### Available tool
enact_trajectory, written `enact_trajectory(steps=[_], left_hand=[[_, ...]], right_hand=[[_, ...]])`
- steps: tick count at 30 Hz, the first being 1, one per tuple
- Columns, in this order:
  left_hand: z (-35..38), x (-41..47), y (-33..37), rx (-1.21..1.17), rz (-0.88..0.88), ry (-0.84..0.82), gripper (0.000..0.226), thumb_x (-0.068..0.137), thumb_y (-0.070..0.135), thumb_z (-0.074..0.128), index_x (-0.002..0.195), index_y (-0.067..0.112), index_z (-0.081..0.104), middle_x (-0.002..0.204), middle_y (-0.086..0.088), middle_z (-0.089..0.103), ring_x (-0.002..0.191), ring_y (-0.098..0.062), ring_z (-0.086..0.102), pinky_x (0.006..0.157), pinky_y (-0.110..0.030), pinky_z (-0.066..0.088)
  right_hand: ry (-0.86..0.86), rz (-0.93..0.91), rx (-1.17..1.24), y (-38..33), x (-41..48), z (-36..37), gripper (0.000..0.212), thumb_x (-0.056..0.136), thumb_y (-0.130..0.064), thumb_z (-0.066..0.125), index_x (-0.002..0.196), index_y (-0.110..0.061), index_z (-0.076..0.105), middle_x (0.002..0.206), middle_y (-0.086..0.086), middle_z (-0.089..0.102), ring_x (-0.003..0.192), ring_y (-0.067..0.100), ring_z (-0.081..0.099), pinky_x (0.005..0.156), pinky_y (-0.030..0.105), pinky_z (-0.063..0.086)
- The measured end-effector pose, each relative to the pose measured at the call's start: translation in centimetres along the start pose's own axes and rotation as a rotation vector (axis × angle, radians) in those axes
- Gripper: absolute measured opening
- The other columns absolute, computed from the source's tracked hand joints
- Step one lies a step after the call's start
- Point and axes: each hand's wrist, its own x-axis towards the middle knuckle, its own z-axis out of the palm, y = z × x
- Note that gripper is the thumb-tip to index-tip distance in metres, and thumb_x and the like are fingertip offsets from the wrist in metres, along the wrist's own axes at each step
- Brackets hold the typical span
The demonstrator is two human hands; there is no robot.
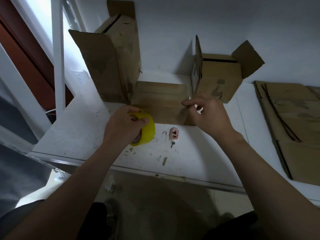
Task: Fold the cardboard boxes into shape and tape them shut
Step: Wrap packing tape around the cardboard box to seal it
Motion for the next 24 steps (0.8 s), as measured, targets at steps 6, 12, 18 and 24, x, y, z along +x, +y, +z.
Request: enact_trajectory(steps=[6, 12, 18, 24], left_hand=[[0.3, -0.4, -0.1, 0.028, 0.031, -0.041, 0.044, 0.085, 0.044, 0.077, 0.124, 0.035, 0.059, 0.112, 0.011, 0.059, 0.105, -0.015, 0.056, 0.088, -0.035, 0.044], [0.0, -0.5, -0.5, 0.046, 0.042, -0.029, 0.046, 0.086, 0.042, 0.076, 0.128, 0.032, 0.06, 0.115, 0.013, 0.052, 0.105, -0.012, 0.051, 0.088, -0.034, 0.041], [0.3, -0.5, 0.0, 0.003, 0.086, -0.046, 0.044, 0.085, 0.042, 0.076, 0.126, 0.037, 0.059, 0.113, 0.012, 0.059, 0.105, -0.014, 0.059, 0.087, -0.035, 0.046], [1.5, -0.9, 1.7, -0.028, 0.115, -0.056, 0.038, 0.084, 0.04, 0.077, 0.117, 0.041, 0.058, 0.116, 0.008, 0.065, 0.106, -0.015, 0.062, 0.091, -0.038, 0.052]], right_hand=[[-0.276, 0.159, 0.155, 0.7, 2.6, 0.7, 0.047, 0.071, -0.039, 0.09, 0.104, -0.023, 0.062, 0.156, 0.004, 0.029, 0.149, 0.017, 0.02, 0.115, 0.034, 0.025], [-0.256, 0.157, 0.177, 0.8, 4.6, 2.3, 0.056, 0.07, -0.034, 0.09, 0.108, -0.027, 0.05, 0.124, -0.002, 0.043, 0.116, 0.012, 0.039, 0.082, 0.011, 0.034], [-0.264, 0.142, 0.137, 1.0, 3.8, 1.6, 0.063, 0.062, -0.037, 0.086, 0.11, -0.033, 0.045, 0.114, -0.004, 0.028, 0.099, -0.003, 0.04, 0.073, 0.003, 0.038], [-0.122, 0.197, -0.005, 0.9, 0.2, -0.9, 0.061, 0.068, -0.054, 0.084, 0.109, -0.029, 0.047, 0.121, -0.001, 0.026, 0.107, 0.018, 0.038, 0.091, 0.027, 0.048]])
